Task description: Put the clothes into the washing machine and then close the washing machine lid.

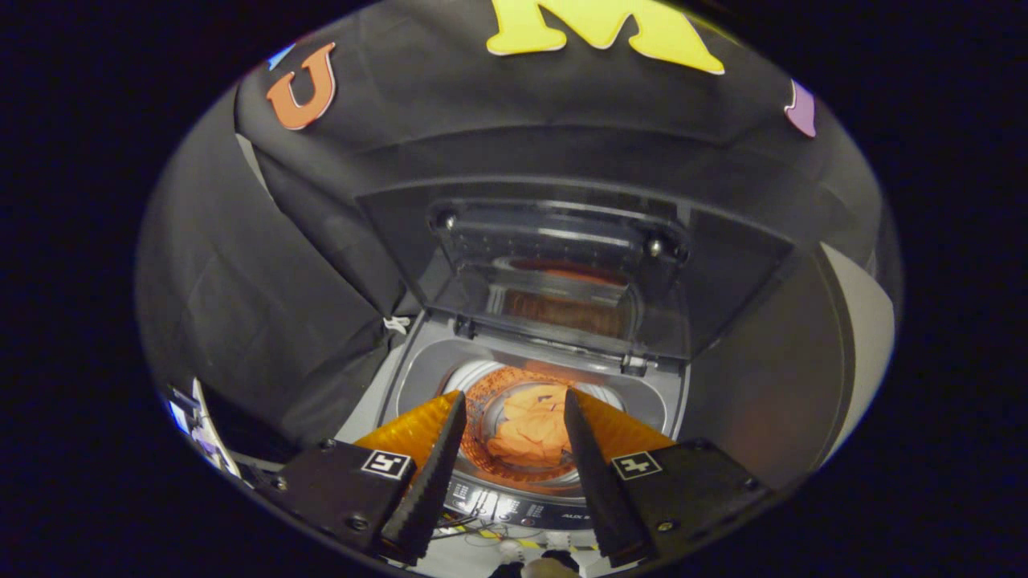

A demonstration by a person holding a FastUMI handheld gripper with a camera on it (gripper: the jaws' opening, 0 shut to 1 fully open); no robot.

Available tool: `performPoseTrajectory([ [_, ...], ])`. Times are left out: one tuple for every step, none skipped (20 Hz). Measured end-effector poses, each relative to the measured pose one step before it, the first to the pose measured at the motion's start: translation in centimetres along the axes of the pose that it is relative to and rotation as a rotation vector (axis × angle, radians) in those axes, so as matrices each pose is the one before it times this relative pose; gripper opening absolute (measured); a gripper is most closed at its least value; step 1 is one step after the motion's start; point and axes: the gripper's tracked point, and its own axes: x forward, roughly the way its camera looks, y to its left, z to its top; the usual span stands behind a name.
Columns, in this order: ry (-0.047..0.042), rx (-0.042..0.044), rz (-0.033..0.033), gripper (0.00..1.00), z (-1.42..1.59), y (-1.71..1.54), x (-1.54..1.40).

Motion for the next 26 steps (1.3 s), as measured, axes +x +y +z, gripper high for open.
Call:
performPoseTrajectory([
  [-0.01784, 0.00076, -0.00347, 0.77, 0.795, -0.072, -0.626],
  [-0.02291, 0.00098, 0.00337, 0.77, 1.055, 0.215, -0.738],
  [-0.0179, 0.00139, -0.00118, 0.77, 0.782, -0.039, -0.475],
  [-0.0147, 0.00384, -0.00029, 0.77, 0.581, -0.05, -0.45],
  [-0.0127, 0.00969, 0.00404, 0.77, 0.596, 0.161, -0.356],
  [-0.01772, 0.01765, 0.00286, 0.77, 0.869, 0.099, -0.467],
  [-0.00869, 0.01163, -0.00465, 0.77, 0.694, -0.109, -0.255],
  [-0.01932, 0.00914, 0.00129, 0.77, 0.771, 0.019, -0.112],
  [-0.00943, 0.00063, -0.01265, 0.77, 0.704, -0.212, -0.173],
  [-0.01965, 0.00496, -0.00658, 0.77, 0.706, -0.037, -0.3],
  [-0.00339, 0.005, -0.00602, 0.77, 0.635, 0.095, -0.213],
  [-0.00764, 0.0131, 0.00234, 0.77, 0.72, 0.345, -0.43],
  [-0.00523, 0.00993, 0.00386, 0.77, 0.759, 0.23, -0.267],
  [-0.00927, 0.00421, -0.00203, 0.77, 0.735, -0.208, -0.028],
  [-0.01228, -0.00245, -0.00548, 0.77, 0.692, -0.153, 0.064],
  [-0.00536, 0.0003, -0.01162, 0.77, 0.46, -0.05, -0.109],
  [-0.00996, 0.0016, -0.0025, 0.77, 0.79, 0.016, -0.089],
  [-0.00546, 0.00204, -0.00314, 0.77, 0.626, 0.061, 0.106],
  [-0.00733, 0.00314, -0.00213, 0.77, 0.677, 0.018, 0.077],
  [-0.00407, 0.00181, -0.00284, 0.77, 0.62, -0.095, -0.029],
  [-0.00278, 0.00296, -0.004, 0.77, 0.664, -0.173, 0.19],
  [-0.00325, 0.00463, -0.00779, 0.77, 0.712, -0.08, 0.183],
  [-0.00398, 0.00316, -0.01315, 0.77, 0.473, -0.212, 0.156],
  [-0.00258, 0.0033, -0.00812, 0.77, 0.301, -0.15, 0.316],
  [-0.00142, 0.00109, -0.00113, 0.77, 0.403, 0.023, 0.355],
  [0.00396, -0.00284, -0.00582, 0.77, 0.353, -0.123, 0.059],
])
